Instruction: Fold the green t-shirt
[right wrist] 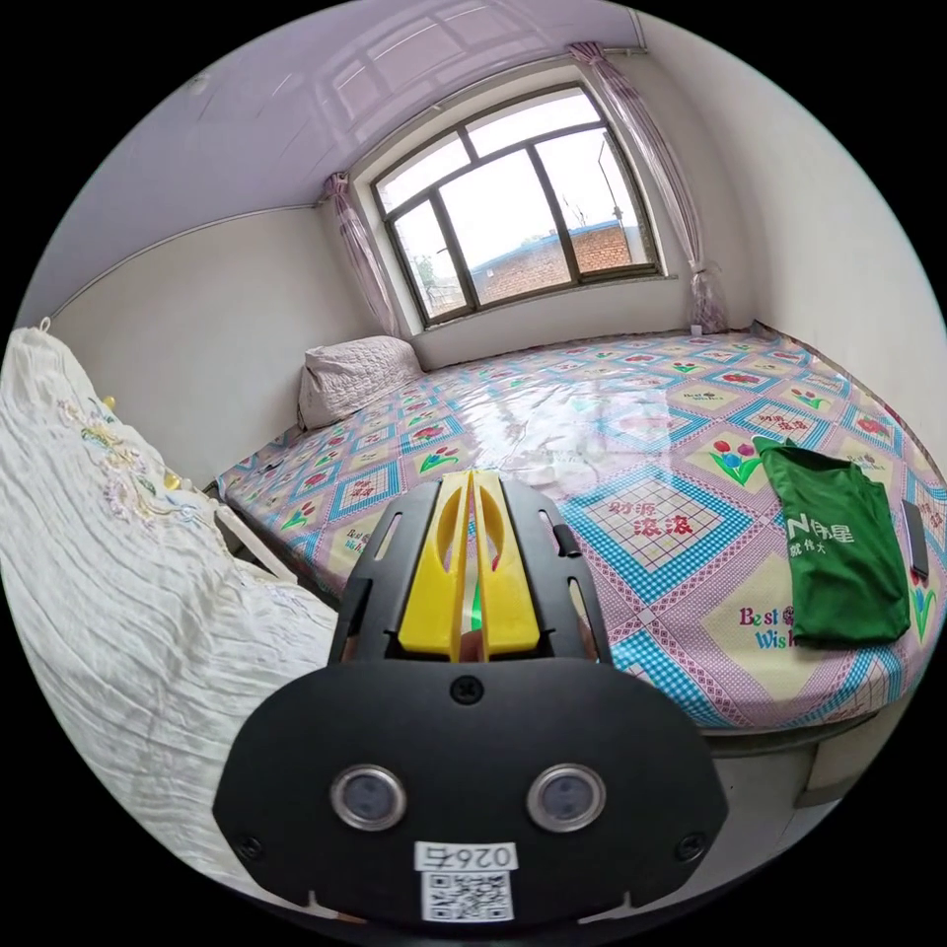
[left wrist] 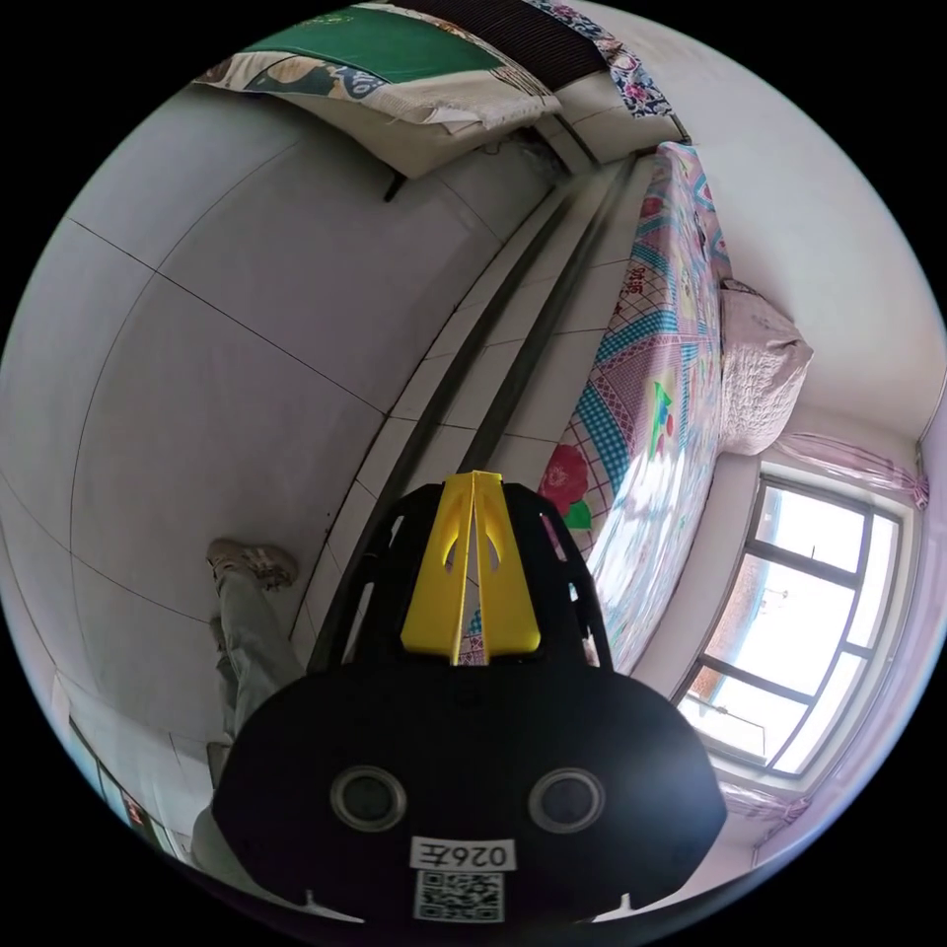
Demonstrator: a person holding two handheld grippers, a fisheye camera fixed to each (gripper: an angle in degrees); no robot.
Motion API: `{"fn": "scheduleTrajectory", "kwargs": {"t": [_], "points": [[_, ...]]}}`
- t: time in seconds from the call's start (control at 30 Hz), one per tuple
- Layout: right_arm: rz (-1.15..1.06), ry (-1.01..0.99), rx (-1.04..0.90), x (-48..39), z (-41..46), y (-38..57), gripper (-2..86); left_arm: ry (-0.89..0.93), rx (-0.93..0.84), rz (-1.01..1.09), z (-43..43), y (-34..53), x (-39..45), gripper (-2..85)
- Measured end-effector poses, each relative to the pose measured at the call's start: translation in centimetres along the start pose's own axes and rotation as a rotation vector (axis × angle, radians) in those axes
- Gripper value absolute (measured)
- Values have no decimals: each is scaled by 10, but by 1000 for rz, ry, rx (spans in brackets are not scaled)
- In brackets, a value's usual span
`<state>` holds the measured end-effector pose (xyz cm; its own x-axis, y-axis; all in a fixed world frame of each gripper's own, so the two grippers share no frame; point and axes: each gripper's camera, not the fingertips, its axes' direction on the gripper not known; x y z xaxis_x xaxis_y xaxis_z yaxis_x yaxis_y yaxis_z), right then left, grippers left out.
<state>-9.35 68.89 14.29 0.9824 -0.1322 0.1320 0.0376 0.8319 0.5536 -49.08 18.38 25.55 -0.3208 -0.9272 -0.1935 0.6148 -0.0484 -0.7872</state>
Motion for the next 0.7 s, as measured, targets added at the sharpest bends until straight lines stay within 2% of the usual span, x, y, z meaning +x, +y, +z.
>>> {"fn": "scheduleTrajectory", "kwargs": {"t": [0.5, 0.6, 0.7], "points": [[-94, 44, -7, -19, 19, -12, -9, 22, 22, -34, -7, 18, -28, -10], [-118, 99, 5, -25, 21, -11, -9, -4, 32, 30, -11, 27, -24, -10], [-141, 164, 26, -31, 21, -9, -9, -27, 44, 198, -15, 39, 3, -10]]}}
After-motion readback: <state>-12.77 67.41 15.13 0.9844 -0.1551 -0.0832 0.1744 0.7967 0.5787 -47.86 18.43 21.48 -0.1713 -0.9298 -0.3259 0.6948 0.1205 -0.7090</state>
